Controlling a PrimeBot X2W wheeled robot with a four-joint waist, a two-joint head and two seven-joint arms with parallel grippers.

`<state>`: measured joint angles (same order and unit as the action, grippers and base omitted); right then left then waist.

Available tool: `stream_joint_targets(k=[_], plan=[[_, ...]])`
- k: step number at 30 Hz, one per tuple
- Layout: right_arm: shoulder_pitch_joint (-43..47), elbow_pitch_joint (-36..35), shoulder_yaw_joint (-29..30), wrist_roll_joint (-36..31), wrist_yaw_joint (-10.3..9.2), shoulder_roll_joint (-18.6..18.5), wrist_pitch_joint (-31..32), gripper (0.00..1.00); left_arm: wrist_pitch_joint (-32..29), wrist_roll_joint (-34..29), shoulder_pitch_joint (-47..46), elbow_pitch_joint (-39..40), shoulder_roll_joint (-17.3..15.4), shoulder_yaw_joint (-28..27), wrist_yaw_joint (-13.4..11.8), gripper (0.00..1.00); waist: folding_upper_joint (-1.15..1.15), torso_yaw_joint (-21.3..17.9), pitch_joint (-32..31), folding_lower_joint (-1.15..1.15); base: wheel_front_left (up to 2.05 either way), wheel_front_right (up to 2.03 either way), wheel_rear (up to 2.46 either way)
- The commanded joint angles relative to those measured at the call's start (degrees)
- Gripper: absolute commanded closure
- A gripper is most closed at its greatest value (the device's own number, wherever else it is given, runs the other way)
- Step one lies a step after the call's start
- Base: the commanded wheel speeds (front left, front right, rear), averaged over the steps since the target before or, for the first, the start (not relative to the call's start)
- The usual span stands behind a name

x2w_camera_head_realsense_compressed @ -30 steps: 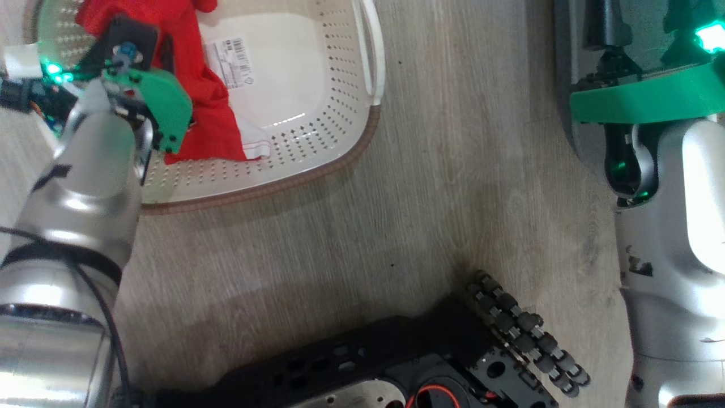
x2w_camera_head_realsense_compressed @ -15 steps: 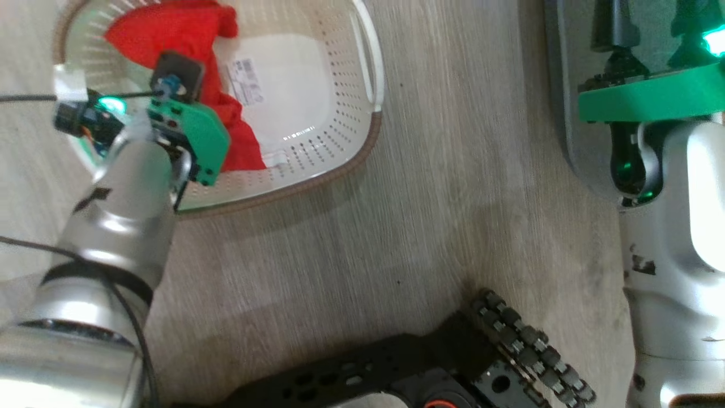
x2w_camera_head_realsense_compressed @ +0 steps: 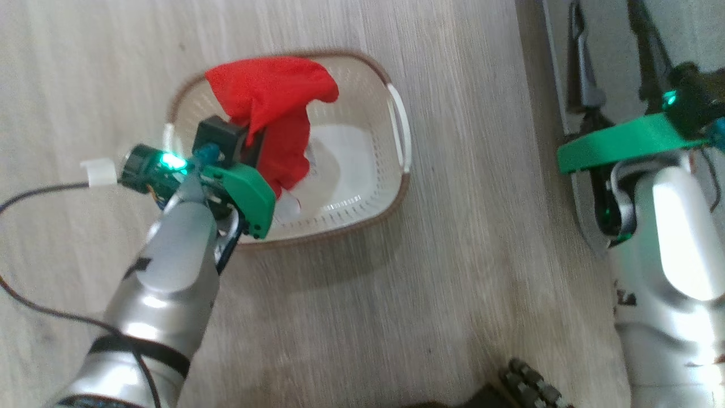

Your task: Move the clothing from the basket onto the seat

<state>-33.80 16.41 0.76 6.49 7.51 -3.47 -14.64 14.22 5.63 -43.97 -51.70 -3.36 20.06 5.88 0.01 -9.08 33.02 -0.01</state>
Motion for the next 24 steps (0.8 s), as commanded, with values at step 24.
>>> stream_joint_targets(k=[24], plan=[[11.64, 6.51, -2.23, 0.17, -0.02, -0.14, -0.36, 0.00, 0.77, 4.39, 10.96, 26.46, 0.39, -5.17, -0.59, 1.00, -0.01, 9.80, -25.29, 0.01, 0.00, 0.00, 0.00]])
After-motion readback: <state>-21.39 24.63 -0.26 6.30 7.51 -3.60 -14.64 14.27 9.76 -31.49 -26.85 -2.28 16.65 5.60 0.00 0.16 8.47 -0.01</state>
